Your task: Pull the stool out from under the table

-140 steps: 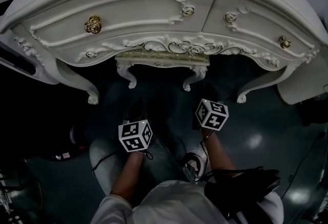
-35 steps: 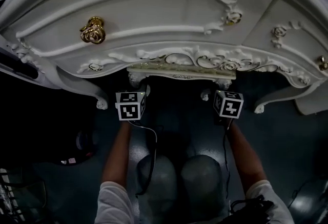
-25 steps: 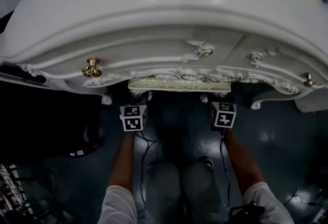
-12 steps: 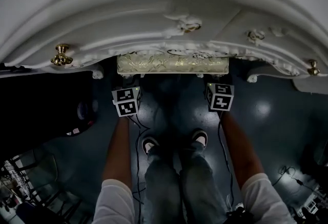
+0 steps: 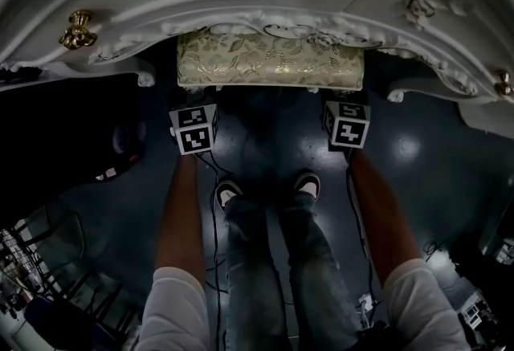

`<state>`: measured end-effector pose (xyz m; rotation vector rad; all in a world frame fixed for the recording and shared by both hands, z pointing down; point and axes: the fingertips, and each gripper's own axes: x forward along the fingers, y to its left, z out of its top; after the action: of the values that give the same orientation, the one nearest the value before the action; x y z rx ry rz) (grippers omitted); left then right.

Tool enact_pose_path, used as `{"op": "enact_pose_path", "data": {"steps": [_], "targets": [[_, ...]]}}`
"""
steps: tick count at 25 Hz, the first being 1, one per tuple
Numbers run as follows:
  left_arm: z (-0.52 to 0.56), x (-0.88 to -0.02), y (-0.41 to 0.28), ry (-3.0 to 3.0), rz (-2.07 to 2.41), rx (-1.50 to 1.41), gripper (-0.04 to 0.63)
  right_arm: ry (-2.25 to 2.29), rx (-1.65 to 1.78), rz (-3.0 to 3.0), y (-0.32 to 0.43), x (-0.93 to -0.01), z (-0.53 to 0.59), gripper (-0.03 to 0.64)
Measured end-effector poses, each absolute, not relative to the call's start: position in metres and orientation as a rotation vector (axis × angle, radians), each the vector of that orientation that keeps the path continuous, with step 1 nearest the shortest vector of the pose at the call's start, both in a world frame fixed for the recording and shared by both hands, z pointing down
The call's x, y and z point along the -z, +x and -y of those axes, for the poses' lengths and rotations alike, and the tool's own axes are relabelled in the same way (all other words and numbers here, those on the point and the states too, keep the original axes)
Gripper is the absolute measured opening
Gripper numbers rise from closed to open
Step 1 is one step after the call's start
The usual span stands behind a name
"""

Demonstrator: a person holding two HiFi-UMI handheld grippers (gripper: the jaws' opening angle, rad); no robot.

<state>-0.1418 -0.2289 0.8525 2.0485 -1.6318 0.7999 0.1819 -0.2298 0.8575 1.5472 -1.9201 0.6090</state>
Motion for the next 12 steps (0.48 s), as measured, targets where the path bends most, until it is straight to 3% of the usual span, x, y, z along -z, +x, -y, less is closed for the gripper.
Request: {"op": "enact_pose_path", "data": {"steps": [12], "targets": [[0.169,-0.856,-0.134,1.982,1.586,-0.857,0.242,1.421,-0.633,1.87,0.189,-0.86,0.173,0.229]]}}
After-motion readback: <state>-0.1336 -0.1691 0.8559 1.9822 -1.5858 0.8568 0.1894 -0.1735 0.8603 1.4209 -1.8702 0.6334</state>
